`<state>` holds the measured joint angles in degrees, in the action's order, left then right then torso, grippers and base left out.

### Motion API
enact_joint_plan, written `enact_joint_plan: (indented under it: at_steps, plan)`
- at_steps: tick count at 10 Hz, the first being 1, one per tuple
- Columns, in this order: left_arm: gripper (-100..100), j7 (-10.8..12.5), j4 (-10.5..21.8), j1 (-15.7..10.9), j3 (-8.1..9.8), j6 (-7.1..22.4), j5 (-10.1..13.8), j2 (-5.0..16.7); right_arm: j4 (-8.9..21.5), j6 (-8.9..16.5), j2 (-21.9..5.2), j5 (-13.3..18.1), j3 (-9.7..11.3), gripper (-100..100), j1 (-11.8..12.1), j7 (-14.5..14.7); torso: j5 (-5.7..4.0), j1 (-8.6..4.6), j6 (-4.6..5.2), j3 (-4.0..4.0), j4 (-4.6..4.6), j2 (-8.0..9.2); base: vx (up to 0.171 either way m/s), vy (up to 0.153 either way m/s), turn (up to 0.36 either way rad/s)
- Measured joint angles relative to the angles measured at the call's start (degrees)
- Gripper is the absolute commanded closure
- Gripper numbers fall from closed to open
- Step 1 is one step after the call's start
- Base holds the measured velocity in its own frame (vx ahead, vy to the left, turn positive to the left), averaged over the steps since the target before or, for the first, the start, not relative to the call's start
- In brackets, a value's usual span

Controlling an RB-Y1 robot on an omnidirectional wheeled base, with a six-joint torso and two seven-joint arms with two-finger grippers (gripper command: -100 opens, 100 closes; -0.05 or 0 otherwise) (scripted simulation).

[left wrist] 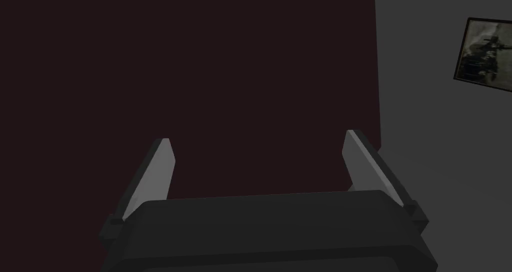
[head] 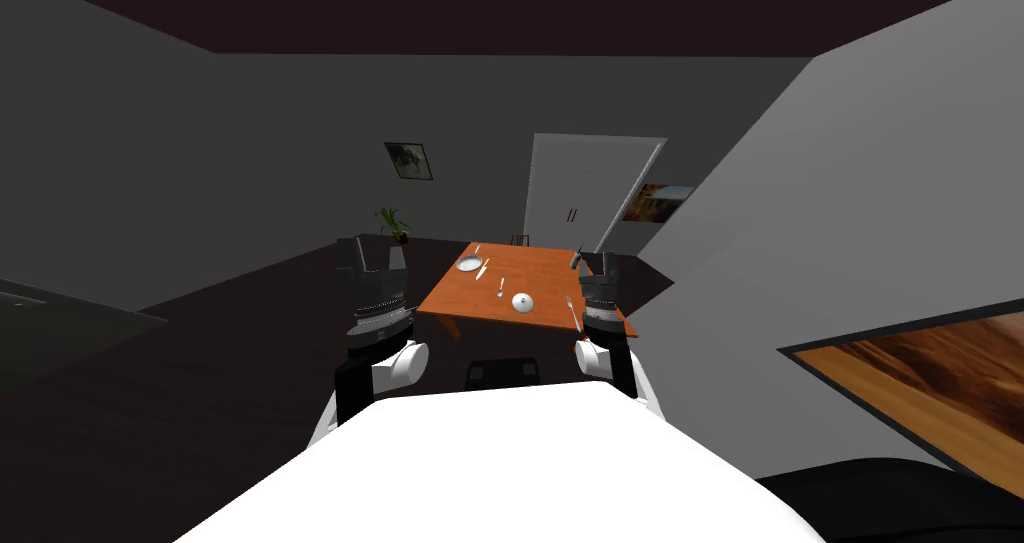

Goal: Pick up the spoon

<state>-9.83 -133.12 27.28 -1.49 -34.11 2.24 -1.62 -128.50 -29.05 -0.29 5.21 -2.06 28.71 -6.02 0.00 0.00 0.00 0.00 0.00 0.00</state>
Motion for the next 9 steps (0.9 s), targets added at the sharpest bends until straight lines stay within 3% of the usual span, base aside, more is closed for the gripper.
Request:
enact_joint_plan:
  at_steps: [6, 9]
  plan:
    - [0, 0.00, 0.00, 0.00, -0.01, 0.00, 0.00, -0.01, 5.58, 2.30, -6.94, 2.73, 0.15, -100, -3.40, 2.88, 0.07, 0.33, -0.01, 0.03, 0.01, 0.06, -0.014, 0.069, 0.077]
    - [0, 0.00, 0.00, 0.00, -0.01, 0.00, 0.00, -0.01, 10.57, 5.26, -10.00, 5.13, -0.10, -100, -7.52, 5.33, 0.09, 0.41, -0.01, 0.00, 0.00, 0.01, -0.011, 0.110, 0.126]
